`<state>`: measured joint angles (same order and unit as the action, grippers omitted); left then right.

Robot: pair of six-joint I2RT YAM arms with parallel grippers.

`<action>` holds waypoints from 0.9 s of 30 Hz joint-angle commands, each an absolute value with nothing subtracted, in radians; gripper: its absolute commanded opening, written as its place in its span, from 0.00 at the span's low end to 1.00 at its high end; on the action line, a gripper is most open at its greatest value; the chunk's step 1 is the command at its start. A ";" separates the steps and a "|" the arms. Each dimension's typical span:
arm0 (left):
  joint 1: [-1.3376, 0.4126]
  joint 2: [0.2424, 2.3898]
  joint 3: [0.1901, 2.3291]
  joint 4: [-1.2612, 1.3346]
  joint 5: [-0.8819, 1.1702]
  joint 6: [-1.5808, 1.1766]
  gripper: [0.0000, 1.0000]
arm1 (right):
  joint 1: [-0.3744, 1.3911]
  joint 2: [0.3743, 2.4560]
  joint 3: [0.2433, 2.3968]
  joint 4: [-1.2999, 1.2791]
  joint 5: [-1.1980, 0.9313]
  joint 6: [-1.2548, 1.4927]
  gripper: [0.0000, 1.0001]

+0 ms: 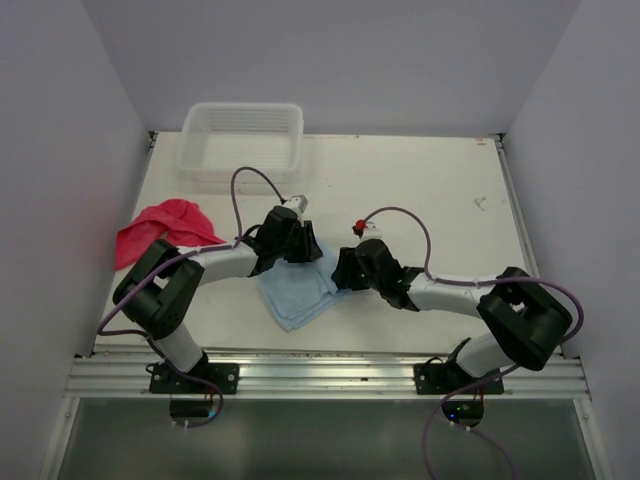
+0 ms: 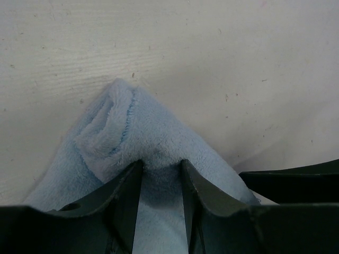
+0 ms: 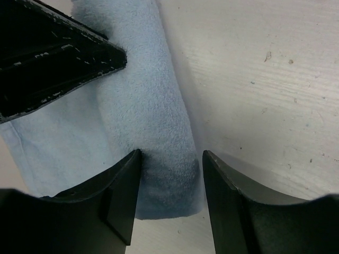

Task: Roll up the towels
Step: Roll the towel

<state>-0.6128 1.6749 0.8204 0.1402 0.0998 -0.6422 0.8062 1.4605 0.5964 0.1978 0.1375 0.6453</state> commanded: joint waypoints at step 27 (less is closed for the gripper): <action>-0.569 1.643 1.068 0.031 0.147 -0.615 0.40 | 1.043 1.492 0.698 0.066 0.733 0.243 0.00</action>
<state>-0.5758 1.6730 1.0424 0.0204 0.1196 -0.6250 1.0191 1.4719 0.6388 0.1379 0.5365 0.3485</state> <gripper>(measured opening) 0.403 0.073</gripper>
